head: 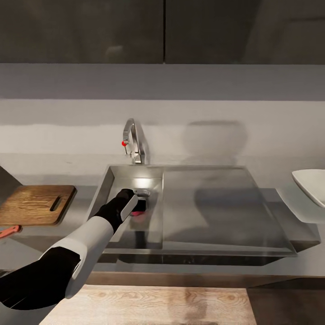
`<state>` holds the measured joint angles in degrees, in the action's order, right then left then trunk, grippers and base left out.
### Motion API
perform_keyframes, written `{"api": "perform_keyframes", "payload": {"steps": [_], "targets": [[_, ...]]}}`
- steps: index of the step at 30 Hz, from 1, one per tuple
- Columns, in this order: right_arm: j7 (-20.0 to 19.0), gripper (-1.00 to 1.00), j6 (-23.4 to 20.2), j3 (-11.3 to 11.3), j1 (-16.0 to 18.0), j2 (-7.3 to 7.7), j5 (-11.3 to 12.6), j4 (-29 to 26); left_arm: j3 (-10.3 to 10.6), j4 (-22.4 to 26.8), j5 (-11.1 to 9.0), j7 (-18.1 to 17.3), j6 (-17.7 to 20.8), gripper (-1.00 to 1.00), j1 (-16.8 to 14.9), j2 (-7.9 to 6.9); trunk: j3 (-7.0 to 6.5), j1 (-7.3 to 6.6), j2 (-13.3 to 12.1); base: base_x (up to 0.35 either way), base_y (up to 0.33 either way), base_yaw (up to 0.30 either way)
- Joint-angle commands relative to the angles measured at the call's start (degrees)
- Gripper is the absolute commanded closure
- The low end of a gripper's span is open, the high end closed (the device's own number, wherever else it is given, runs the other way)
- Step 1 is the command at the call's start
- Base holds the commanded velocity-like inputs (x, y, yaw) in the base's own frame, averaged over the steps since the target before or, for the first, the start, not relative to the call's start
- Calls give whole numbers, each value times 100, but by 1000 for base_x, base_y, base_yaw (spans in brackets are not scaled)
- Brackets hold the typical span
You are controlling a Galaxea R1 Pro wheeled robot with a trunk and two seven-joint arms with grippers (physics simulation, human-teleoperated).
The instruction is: In the kitchen, take the Vidalia onion out of the sink, dice it on the chopping board with the paring knife, put the diced onion into the bowl on the countertop, then place both the paring knife and the chopping board into the sink.
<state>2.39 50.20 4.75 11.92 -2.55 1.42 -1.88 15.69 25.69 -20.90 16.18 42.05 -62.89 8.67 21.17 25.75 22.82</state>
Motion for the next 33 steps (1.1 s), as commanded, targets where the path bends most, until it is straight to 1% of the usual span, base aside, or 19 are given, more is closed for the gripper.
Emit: {"api": "perform_keyframes", "payload": {"steps": [1, 12, 15, 19, 26, 33], "targets": [[25, -100, 16, 44, 4, 0, 17, 6, 40, 6, -38, 46, 22, 100, -4, -5, 9, 3, 9, 0, 0, 0], [17, -100, 25, 47, 4, -2, 17, 4, 39, 39, -37, 53, 31, 100, -4, -5, -5, 3, 9, 0, 0, 0], [16, -100, 25, 48, 4, -1, 17, 4, 38, 54, -37, 62, 31, 100, -4, -5, -28, 3, 9, 0, 0, 0], [16, -100, 25, 48, 4, 0, 17, 4, 39, 303, -37, 83, 57, 100, -4, -5, -63, 3, 9, 0, 0, 0], [16, -100, 25, 44, 4, 0, 17, 4, 39, 458, -37, 95, 74, 100, -4, -12, -127, 3, 9, 0, 0, 0], [16, -100, 25, 50, 4, -1, 17, 8, 33, 498, -37, 96, 75, 100, -4, -21, -191, 3, 9, 0, 0, 0]]}}
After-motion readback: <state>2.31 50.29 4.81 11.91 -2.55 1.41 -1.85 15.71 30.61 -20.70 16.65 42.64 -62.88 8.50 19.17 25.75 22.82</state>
